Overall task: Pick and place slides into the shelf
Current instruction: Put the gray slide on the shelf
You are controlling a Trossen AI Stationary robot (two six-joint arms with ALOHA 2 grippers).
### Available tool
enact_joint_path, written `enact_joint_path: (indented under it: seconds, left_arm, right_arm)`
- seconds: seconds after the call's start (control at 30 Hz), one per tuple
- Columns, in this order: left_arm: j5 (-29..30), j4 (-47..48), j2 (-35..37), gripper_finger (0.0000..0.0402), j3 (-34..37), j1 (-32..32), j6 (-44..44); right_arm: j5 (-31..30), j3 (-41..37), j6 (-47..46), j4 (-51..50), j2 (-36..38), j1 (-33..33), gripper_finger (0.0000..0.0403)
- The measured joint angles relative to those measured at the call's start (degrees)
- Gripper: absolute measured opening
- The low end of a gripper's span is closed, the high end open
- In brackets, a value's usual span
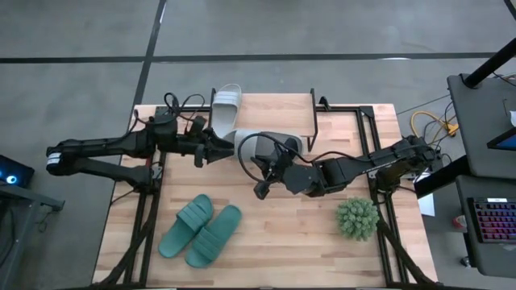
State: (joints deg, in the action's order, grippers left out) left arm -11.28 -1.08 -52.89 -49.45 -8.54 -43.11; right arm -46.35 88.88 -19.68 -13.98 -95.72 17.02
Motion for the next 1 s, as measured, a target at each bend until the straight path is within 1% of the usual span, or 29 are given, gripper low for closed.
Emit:
enact_joint_path:
  seconds: [0.1, 0.2, 0.57, 0.7, 0.83, 1.0]
  left_arm:
    - [1.3, -0.1, 0.2, 0.0251, 0.0, 0.0, 0.4]
    - [1.4, -0.5, 0.1, 0.0251, 0.0, 0.0, 0.4]
    - [1.5, -4.5, -2.0, 0.0251, -0.1, 0.0, -0.1]
    - [1.7, -4.6, -2.8, 0.025, -0.4, 0.0, 0.0]
    - [1.7, -4.7, -3.7, 0.0236, -0.5, 0.0, -0.1]
    - [1.8, -4.7, -4.5, 0.0196, -0.5, 0.0, -0.1]
  right_arm:
    - [0.5, 0.0, 0.2, 0.0, 0.0, 0.0, 0.0008]
    - [1.7, 0.0, 0.1, 0.4, 0.0, 0.0, 0.0008]
    - [2.8, 0.0, 0.3, 1.4, 0.0, 0.0, 0.0008]
    - [2.9, 0.0, 0.5, 1.8, 0.0, 0.0, 0.0008]
    - [3.1, -0.1, 0.9, 2.6, 0.0, 0.0, 0.0008]
    - [3.3, -0.1, 0.9, 2.6, 0.0, 0.0, 0.0008]
